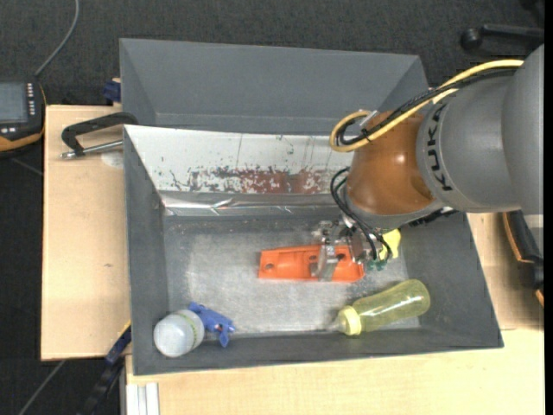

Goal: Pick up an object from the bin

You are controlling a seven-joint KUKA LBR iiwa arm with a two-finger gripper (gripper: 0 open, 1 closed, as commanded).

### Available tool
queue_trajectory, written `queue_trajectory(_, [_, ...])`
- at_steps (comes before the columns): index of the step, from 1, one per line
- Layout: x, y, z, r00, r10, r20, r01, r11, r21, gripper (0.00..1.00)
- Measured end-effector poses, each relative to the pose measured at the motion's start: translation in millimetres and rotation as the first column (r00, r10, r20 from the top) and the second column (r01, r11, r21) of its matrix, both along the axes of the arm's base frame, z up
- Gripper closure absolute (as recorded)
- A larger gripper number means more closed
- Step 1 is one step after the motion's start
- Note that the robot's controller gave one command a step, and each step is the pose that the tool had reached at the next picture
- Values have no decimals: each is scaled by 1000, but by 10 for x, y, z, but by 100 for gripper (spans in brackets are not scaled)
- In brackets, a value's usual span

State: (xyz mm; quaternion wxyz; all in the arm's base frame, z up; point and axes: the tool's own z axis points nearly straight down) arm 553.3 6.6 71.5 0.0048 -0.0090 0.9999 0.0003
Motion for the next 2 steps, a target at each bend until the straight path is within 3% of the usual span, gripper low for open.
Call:
queue_trajectory(1, [0,0,0,1000,0,0,0,1000,0,100])
queue_trajectory(2, [17,30,1386,1000,-5,7,5,1000,1,100])
